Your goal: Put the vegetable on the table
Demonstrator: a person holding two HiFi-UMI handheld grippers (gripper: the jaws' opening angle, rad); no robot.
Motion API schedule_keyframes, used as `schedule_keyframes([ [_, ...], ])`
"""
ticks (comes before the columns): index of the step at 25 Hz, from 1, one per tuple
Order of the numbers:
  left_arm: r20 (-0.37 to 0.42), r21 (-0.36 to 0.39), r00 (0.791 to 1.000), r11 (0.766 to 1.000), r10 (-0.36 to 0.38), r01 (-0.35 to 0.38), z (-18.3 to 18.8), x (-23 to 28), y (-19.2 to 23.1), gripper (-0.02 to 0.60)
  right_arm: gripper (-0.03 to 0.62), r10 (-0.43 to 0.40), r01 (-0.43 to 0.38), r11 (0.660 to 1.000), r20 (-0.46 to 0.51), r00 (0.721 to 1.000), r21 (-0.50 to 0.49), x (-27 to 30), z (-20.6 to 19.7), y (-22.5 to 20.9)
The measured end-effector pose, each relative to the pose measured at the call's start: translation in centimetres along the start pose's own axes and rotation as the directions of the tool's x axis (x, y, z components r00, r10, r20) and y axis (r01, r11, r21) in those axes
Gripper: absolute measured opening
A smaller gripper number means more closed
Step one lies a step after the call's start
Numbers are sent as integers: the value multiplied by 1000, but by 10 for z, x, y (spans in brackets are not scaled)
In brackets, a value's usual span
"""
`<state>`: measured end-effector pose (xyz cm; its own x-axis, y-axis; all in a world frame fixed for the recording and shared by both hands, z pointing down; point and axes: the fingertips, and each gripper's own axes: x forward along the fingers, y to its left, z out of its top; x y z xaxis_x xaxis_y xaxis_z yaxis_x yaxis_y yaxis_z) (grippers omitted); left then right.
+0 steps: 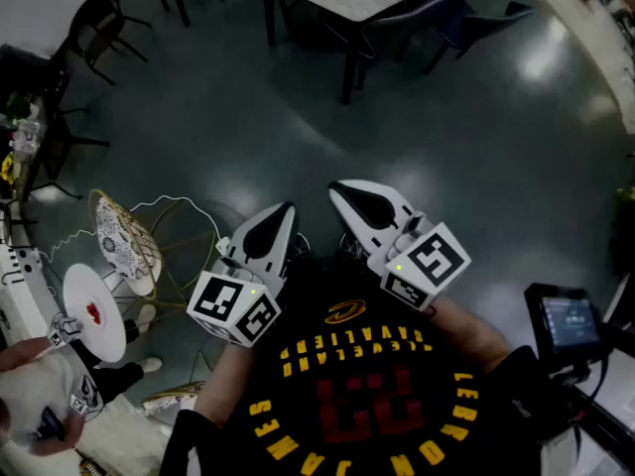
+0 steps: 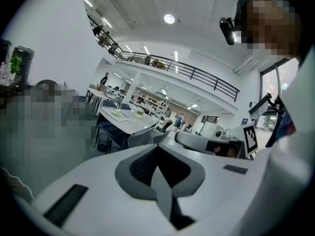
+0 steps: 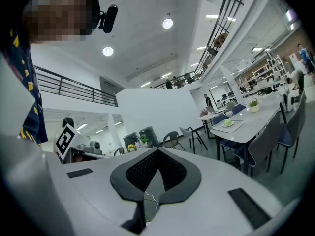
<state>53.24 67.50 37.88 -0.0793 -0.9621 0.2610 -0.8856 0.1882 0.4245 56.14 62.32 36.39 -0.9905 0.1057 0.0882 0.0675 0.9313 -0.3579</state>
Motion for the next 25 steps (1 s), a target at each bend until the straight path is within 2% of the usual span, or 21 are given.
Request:
schedule_keyframes([
  [6, 6, 5, 1000, 1000, -6, 6, -2, -29, 3, 0, 5, 3, -3, 1000, 0, 1000, -19, 4, -4, 31],
  [9, 11, -19, 1000, 1000, 8, -7, -5, -45, 18, 0, 5, 6, -6, 1000, -14, 1000, 8, 16, -15, 42],
  [17, 63, -25, 998, 999, -25, 27, 11, -70, 61, 0, 5, -66, 66, 998, -13, 998, -2, 56, -18, 58],
  [25, 45, -63, 998, 997, -37, 39, 18, -75, 95, 0, 5, -103, 103, 995, -44, 994, 10, 86, -22, 61],
])
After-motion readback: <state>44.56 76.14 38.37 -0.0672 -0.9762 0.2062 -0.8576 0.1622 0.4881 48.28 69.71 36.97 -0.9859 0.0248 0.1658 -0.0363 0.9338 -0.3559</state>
